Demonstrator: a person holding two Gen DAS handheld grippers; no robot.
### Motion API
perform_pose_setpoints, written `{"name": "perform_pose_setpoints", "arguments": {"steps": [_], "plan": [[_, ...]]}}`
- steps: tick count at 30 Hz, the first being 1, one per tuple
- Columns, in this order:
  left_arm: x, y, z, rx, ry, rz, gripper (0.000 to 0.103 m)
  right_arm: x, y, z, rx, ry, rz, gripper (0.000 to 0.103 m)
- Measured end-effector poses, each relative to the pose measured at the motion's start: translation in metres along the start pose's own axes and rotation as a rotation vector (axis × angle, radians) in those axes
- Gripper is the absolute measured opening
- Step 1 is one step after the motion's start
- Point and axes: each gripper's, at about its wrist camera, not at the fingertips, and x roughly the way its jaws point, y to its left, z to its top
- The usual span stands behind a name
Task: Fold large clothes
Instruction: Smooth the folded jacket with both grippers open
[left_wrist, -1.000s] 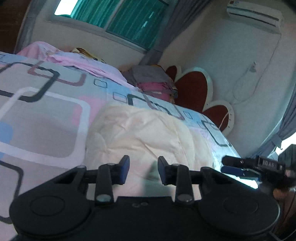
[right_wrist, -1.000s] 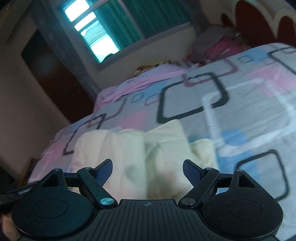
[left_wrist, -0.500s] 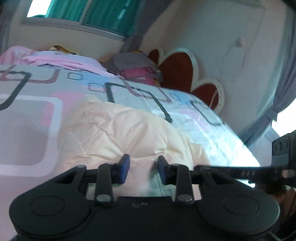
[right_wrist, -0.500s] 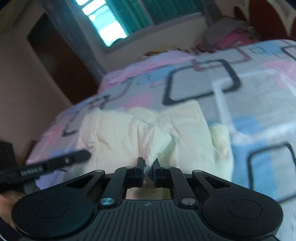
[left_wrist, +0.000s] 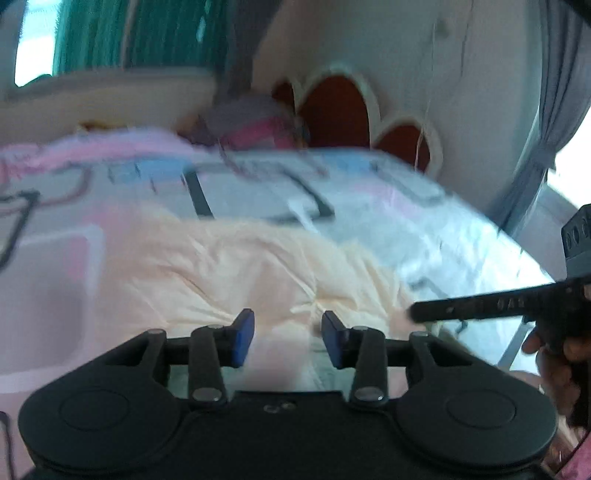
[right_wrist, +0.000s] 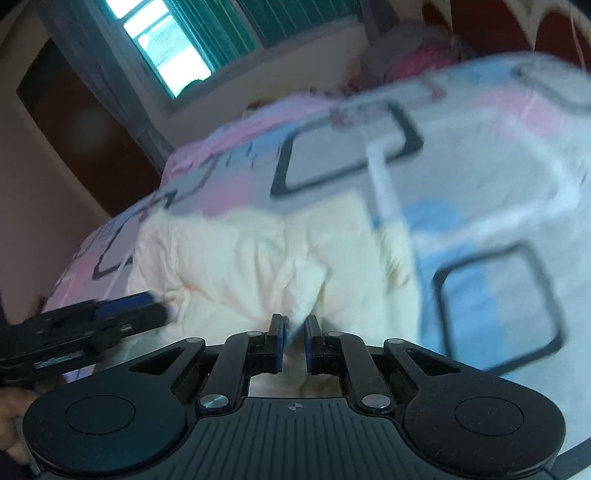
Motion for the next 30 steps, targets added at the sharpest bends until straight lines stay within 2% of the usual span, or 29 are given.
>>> {"name": "perform_pose_setpoints", "arguments": {"steps": [3,5,8,11,14,18,24,30], "plan": [[-0.024,0.028,0.002,-0.072,-0.088,0.066,0.039,-0.009,0.021,0.023,-0.04,-0.051,0.02,0.009],[-0.024,0.051,0.007,-0.14,-0.096,0.102,0.038,-0.002,0.044,0.036,-0.092,-0.04,0.029,0.009],[-0.011,0.073,0.017,-0.199,-0.095,0.084,0.036,0.025,0.08,0.045,-0.178,0.004,0.041,0.009],[0.011,0.076,0.024,-0.202,-0.077,0.038,0.033,0.056,0.098,0.04,-0.214,0.05,0.024,0.009],[0.031,0.067,0.03,-0.171,-0.053,0.003,0.033,0.079,0.088,0.034,-0.177,0.088,-0.044,0.009],[0.06,0.053,0.034,-0.125,0.026,-0.006,0.033,0.098,0.058,0.027,-0.121,0.12,-0.107,0.009],[0.101,0.034,0.03,-0.04,0.161,-0.024,0.033,0.097,0.011,0.013,-0.008,0.129,-0.095,0.009],[0.11,0.023,0.021,0.028,0.182,0.003,0.033,0.098,0.003,0.005,0.006,0.12,-0.083,0.009]]}}
